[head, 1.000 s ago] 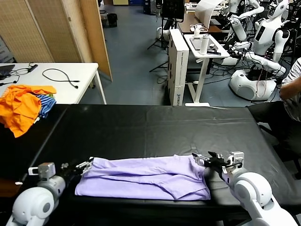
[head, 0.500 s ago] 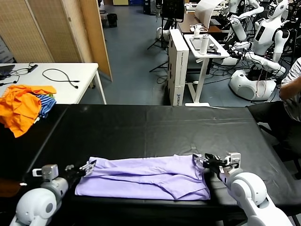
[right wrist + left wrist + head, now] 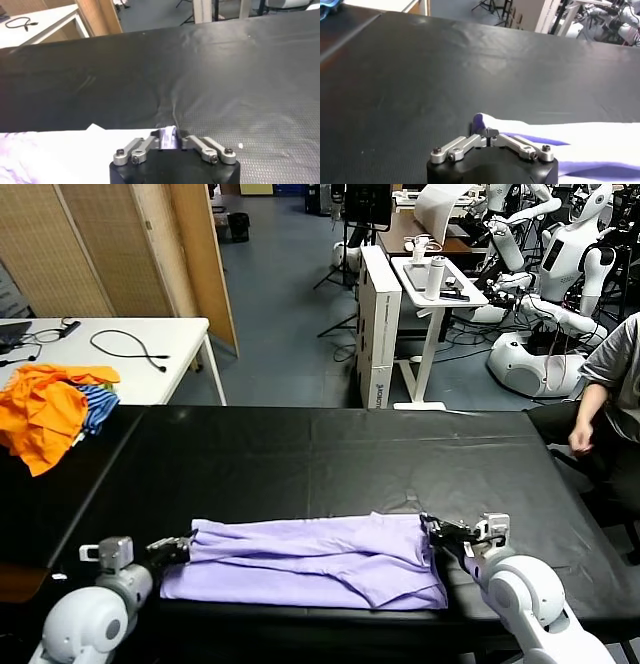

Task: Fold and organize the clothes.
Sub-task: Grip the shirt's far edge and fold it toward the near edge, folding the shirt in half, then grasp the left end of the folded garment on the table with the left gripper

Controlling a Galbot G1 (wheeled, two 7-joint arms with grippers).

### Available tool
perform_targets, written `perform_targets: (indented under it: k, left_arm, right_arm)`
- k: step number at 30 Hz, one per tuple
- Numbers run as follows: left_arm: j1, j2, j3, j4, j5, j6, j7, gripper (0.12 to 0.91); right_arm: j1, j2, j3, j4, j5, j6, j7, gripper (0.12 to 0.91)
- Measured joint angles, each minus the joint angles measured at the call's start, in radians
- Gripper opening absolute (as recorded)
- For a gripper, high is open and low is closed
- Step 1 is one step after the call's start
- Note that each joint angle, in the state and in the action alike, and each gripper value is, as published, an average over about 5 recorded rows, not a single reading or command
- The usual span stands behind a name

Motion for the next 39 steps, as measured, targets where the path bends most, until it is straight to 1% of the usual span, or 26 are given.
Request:
perform_targets:
  k: [3, 5, 7, 8, 11, 12, 13, 14, 15, 17, 18, 19, 20, 21, 24, 25, 27, 32, 39]
  left_arm:
    - [-0.015, 0.001, 0.008, 0.015, 0.044, -0.016, 0.004, 0.146]
    - [-0.026, 0.004, 0.012, 0.024, 0.051, -0.019, 0.008, 0.146]
    - [-0.034, 0.008, 0.013, 0.027, 0.043, -0.018, 0.014, 0.146]
    - [-0.036, 0.010, 0.013, 0.026, 0.038, -0.017, 0.017, 0.146]
    - [-0.032, 0.014, 0.012, 0.014, 0.024, -0.011, 0.023, 0.155]
    - [-0.029, 0.014, 0.010, 0.008, 0.019, -0.010, 0.024, 0.183]
    - [-0.026, 0.015, 0.008, 0.001, 0.013, -0.008, 0.024, 0.211]
    - [-0.023, 0.017, 0.004, -0.005, 0.008, -0.006, 0.025, 0.257]
    - [-0.019, 0.019, 0.000, -0.012, 0.003, -0.005, 0.024, 0.322]
    - [-0.010, 0.025, -0.010, -0.024, -0.005, -0.001, 0.022, 0.436]
    - [-0.005, 0.029, -0.016, -0.030, -0.012, 0.001, 0.022, 0.511]
    - [0.002, 0.033, -0.023, -0.037, -0.019, 0.003, 0.021, 0.568]
    - [0.008, 0.036, -0.030, -0.044, -0.029, 0.005, 0.020, 0.625]
    - [0.016, 0.038, -0.038, -0.051, -0.040, 0.006, 0.020, 0.699]
    - [0.036, 0.034, -0.060, -0.066, -0.067, 0.011, 0.019, 0.847]
    - [0.043, 0.030, -0.066, -0.069, -0.073, 0.012, 0.019, 0.875]
    - [0.055, 0.020, -0.074, -0.073, -0.080, 0.016, 0.019, 0.899]
    - [0.084, -0.006, -0.080, -0.078, -0.086, 0.020, 0.026, 0.906]
    - [0.097, -0.038, -0.080, -0.068, -0.086, 0.013, 0.032, 0.907]
  right_arm:
    - [-0.009, 0.011, 0.009, 0.005, 0.003, 0.017, 0.000, 0.140]
    - [-0.015, 0.014, 0.015, 0.009, 0.014, 0.014, -0.013, 0.140]
    - [-0.019, 0.012, 0.020, 0.015, 0.024, 0.006, -0.032, 0.167]
    - [-0.021, 0.009, 0.023, 0.019, 0.027, 0.003, -0.042, 0.199]
    - [-0.025, -0.001, 0.030, 0.030, 0.030, 0.002, -0.063, 0.357]
    - [-0.027, -0.005, 0.033, 0.035, 0.032, 0.004, -0.066, 0.432]
    - [-0.029, -0.010, 0.037, 0.041, 0.034, 0.005, -0.068, 0.489]
    - [-0.032, -0.015, 0.042, 0.047, 0.038, 0.007, -0.069, 0.546]
    - [-0.035, -0.020, 0.046, 0.053, 0.041, 0.008, -0.070, 0.621]
    - [-0.042, -0.030, 0.056, 0.067, 0.048, 0.011, -0.072, 0.732]
    - [-0.046, -0.035, 0.060, 0.074, 0.050, 0.012, -0.074, 0.793]
    - [-0.050, -0.040, 0.063, 0.080, 0.051, 0.013, -0.076, 0.835]
    - [-0.055, -0.045, 0.067, 0.088, 0.052, 0.013, -0.079, 0.861]
    - [-0.061, -0.050, 0.072, 0.095, 0.053, 0.013, -0.082, 0.887]
    - [-0.079, -0.064, 0.089, 0.122, 0.064, 0.013, -0.088, 0.904]
    - [-0.086, -0.069, 0.096, 0.132, 0.070, 0.013, -0.090, 0.906]
    - [-0.102, -0.081, 0.112, 0.154, 0.084, 0.013, -0.093, 0.907]
    - [-0.144, -0.101, 0.154, 0.205, 0.107, 0.017, -0.101, 0.907]
    - [-0.175, -0.103, 0.173, 0.235, 0.106, 0.017, -0.101, 0.907]
